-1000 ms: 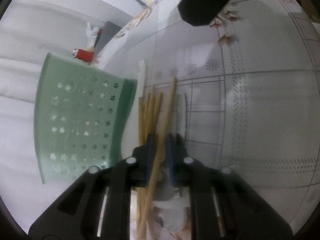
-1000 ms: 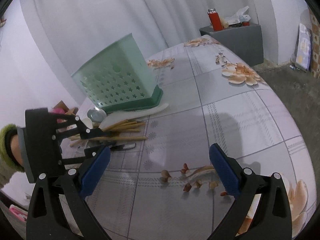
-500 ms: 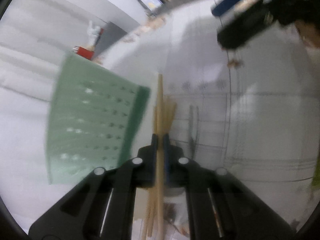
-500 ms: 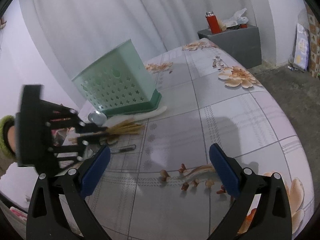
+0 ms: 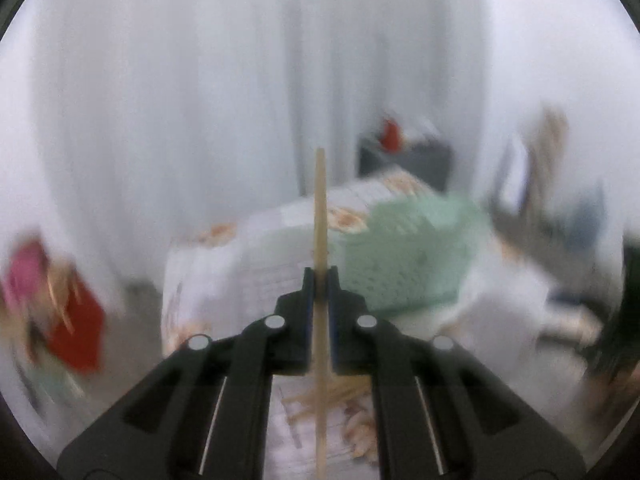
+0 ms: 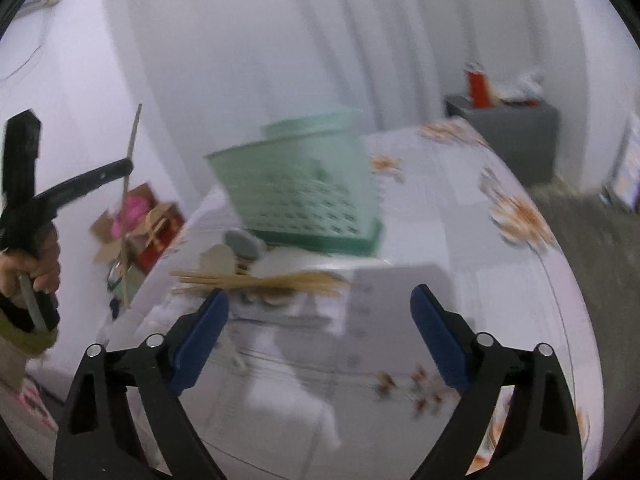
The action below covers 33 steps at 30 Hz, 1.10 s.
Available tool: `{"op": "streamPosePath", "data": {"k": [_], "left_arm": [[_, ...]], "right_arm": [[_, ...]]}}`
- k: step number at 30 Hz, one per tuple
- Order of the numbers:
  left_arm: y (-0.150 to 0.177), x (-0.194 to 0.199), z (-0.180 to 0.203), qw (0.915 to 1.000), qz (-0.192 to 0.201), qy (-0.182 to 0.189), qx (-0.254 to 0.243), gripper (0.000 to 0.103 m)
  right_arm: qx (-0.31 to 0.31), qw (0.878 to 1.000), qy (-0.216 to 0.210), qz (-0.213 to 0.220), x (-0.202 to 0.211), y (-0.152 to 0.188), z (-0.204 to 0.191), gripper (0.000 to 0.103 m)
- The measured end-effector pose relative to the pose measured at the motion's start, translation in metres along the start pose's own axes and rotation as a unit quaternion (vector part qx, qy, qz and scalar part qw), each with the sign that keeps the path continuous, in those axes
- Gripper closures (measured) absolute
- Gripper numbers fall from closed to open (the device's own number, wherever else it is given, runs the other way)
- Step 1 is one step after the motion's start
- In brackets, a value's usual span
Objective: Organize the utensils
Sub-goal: 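Grasp a wooden chopstick with the right tool while the left tool holds its chopstick upright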
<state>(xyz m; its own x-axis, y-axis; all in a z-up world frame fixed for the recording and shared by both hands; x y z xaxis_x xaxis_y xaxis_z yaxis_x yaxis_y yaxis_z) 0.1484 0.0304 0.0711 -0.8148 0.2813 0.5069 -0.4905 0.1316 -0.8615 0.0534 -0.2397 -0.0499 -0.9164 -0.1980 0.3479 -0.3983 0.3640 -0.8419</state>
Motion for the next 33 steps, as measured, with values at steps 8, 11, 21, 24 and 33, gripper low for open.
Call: {"op": "streamPosePath", "data": {"k": [8,11,21,24,33], "left_arm": [[0.043,0.014,-0.064,0.9727,0.030,-0.002,0.230,0.098],[0.054,0.026,-0.080,0.9662,0.036,-0.010,0.255,0.098],[0.070,0.037,-0.098,0.9600,0.044,-0.018,0.276,0.098],[0.072,0.036,-0.103,0.9582,0.044,-0.016,0.282,0.098],[0.076,0.037,-0.112,0.9579,0.041,-0.020,0.284,0.098]], "right_arm": [[0.192,0.976,-0.091,-0.057,-0.058,-0.021,-0.095,0.040],[0.268,0.954,-0.105,-0.083,-0.083,-0.010,-0.128,0.052],[0.309,0.919,-0.180,-0.164,-0.158,-0.026,-0.163,0.062],[0.326,0.901,-0.204,-0.200,-0.178,-0.027,-0.175,0.062],[0.369,0.863,-0.211,-0.275,-0.216,-0.009,-0.194,0.086]]}}
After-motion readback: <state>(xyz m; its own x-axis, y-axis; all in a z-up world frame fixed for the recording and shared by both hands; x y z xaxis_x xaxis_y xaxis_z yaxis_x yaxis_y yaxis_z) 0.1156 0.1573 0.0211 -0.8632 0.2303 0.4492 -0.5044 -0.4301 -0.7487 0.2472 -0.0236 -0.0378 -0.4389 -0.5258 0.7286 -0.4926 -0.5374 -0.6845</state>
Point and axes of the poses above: each gripper's, at about its wrist camera, not at the fingertips, and x roughly against the way its jaws point, z to its right, y to its underside, the point moved 3 cm from there along -x, roughly the way its jaws point, and after that the axes turned 3 degrees about -y, right-handed, at the moved point
